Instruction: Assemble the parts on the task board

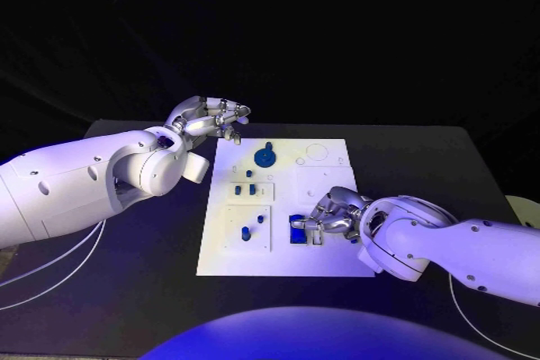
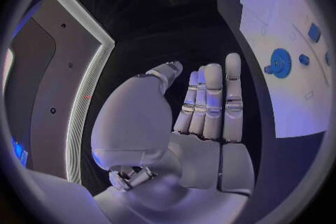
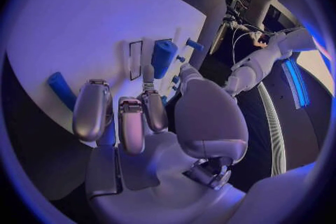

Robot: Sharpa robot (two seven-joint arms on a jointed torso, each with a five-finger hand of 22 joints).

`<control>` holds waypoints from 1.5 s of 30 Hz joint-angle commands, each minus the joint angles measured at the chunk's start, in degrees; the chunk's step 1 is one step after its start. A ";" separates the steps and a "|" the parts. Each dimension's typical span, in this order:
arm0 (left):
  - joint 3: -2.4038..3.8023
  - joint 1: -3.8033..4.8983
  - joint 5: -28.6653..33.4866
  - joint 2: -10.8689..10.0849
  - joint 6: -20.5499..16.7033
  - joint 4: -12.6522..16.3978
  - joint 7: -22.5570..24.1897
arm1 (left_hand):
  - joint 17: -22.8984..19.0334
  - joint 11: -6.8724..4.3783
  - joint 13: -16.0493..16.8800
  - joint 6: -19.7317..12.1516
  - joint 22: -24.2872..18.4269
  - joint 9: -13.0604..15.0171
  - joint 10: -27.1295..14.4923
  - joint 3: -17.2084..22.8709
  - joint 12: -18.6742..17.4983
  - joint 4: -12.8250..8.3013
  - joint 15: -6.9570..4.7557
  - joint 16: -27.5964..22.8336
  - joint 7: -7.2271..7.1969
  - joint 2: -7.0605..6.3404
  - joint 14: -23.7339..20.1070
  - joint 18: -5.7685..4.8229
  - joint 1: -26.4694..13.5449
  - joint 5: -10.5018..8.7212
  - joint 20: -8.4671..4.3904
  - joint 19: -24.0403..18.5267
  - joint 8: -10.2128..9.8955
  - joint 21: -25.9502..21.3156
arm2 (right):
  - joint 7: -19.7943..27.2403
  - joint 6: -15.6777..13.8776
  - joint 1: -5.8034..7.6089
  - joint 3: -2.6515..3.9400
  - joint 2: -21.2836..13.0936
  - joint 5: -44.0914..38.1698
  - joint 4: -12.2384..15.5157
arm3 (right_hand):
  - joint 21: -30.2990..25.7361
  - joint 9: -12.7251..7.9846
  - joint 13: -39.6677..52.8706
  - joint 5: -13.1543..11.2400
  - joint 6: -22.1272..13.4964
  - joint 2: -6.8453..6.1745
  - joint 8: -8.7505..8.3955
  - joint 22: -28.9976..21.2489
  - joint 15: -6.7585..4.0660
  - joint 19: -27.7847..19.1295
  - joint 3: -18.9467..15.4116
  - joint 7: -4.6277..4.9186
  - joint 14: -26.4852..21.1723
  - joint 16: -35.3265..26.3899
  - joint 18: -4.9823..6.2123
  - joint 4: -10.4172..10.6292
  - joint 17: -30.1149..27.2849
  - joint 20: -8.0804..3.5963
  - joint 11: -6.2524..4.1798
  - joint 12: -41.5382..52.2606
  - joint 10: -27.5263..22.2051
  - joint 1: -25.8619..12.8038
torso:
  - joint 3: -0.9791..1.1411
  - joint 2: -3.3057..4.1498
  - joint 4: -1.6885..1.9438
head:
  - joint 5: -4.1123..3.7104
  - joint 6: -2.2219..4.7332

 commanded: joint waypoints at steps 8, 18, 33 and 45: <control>0.04 0.03 0.05 0.02 0.51 0.20 0.30 | -0.06 -0.01 -0.07 -0.41 -0.07 -0.05 -0.40 -0.23 -0.14 0.29 -0.02 -0.22 0.04 0.31 -0.44 0.94 -0.14 -0.07 0.29 0.29 0.24 -0.33 | -0.19 0.42 -0.05 -0.01 0.03 -2.09 0.12 | -0.65 0.26 1.76 0.66 -0.39 0.76 -0.48 7.72 -0.22 -0.30 -2.19 0.40 4.97 0.01 -0.35 -0.01 9.99 -0.02 0.27 -0.50 -0.31 0.08 | 0.04 -0.01 -0.02 | -0.09 0.01; 0.04 0.02 0.05 -0.12 0.49 0.21 0.33 | -0.06 -0.01 -0.07 -0.42 -0.07 -0.05 -0.43 -0.24 -0.13 0.30 -0.02 -0.22 0.04 0.32 -0.45 0.94 -0.12 -0.06 0.29 0.29 0.24 -0.35 | 1.59 0.68 -0.04 -0.01 -2.05 -4.04 2.82 | 0.15 1.09 2.65 4.08 0.27 2.16 -0.24 8.19 -0.50 0.09 -1.14 -0.03 5.18 0.30 -0.51 -0.46 11.00 -0.23 -0.11 0.45 0.29 8.27 | 0.05 -0.04 -0.05 | -0.05 0.01; 0.03 0.01 0.05 -0.16 0.53 0.16 0.38 | -0.06 -0.01 -0.07 -0.42 -0.07 -0.05 -0.43 -0.24 -0.13 0.30 -0.02 -0.22 0.04 0.32 -0.45 0.94 -0.12 -0.06 0.29 0.29 0.24 -0.35 | 2.60 3.77 -0.13 -0.02 -3.42 -5.66 4.27 | 0.36 2.30 3.84 2.18 1.55 1.21 0.35 8.46 -0.81 0.23 -1.04 -0.51 5.27 0.45 -0.58 -0.33 11.55 -0.50 -0.51 1.74 1.00 13.40 | 0.06 -0.02 -0.01 | 0.07 0.01; 0.03 0.00 0.05 -0.17 0.53 0.23 0.36 | -0.06 -0.01 -0.07 -0.42 -0.07 -0.05 -0.43 -0.24 -0.13 0.30 -0.02 -0.22 0.04 0.32 -0.45 0.94 -0.12 -0.06 0.29 0.29 0.24 -0.35 | 2.05 4.28 -0.64 -0.04 -2.07 -6.91 2.98 | 0.50 2.70 4.06 2.31 1.92 1.54 0.60 8.54 -0.95 0.29 -0.93 -0.76 5.31 0.50 -0.61 -0.38 11.73 -0.60 -0.71 1.98 1.16 14.08 | 0.02 0.08 0.05 | 0.31 0.01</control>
